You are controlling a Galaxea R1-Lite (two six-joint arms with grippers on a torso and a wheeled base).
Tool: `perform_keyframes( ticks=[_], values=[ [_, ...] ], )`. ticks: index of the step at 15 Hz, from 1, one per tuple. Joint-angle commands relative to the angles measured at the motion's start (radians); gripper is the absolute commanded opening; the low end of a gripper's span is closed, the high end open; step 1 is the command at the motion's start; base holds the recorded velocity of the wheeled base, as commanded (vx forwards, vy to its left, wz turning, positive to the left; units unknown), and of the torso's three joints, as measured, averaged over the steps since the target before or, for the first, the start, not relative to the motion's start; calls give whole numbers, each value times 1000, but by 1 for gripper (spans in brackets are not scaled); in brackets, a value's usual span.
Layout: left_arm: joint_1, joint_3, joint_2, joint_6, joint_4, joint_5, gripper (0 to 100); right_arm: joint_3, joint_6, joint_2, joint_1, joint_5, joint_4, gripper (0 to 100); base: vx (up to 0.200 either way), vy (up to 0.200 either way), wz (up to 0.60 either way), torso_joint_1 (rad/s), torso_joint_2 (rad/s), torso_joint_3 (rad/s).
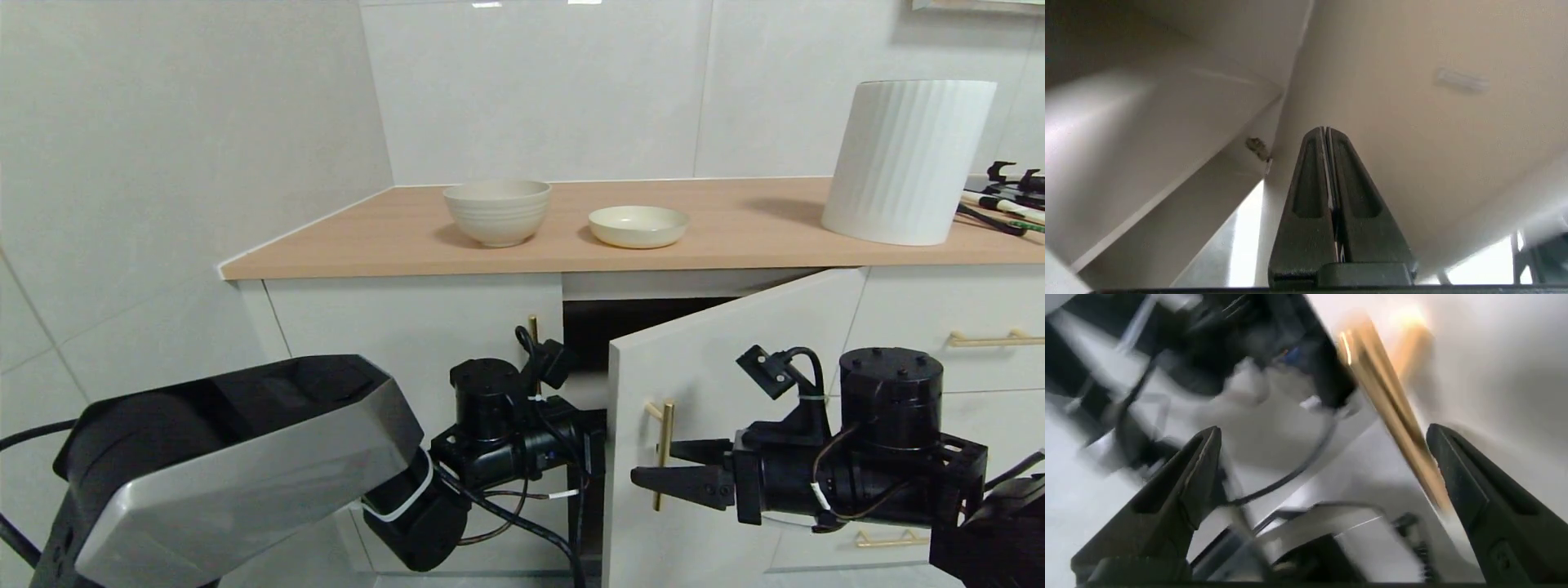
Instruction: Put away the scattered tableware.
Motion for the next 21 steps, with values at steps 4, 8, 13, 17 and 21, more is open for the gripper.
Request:
perform_keyframes(
  ticks=[4, 8, 13, 17, 21],
  values=[
    [-8, 2, -14, -1, -1, -1, 0, 95, -7, -135, -9, -33, 3, 100, 0, 0, 0, 0, 0, 0],
    [-14, 5, -31, -3, 2, 10, 0, 321, -144, -268, 18, -104, 5, 100, 0, 0, 0, 0, 0, 0],
    [-18, 16, -46, -4, 8, 17, 0, 338, -178, -405, 307, -668, 161, 100, 0, 0, 0, 0, 0, 0],
    [-37, -12, -61, -3, 74, 19, 0, 203, -175, -627, 311, -658, 603, 100, 0, 0, 0, 0, 0, 0],
    [-64, -23, -80, -3, 134, 19, 0, 181, -173, -687, 311, -638, 684, 100, -50, 0, 0, 1, 1, 1]
  ],
)
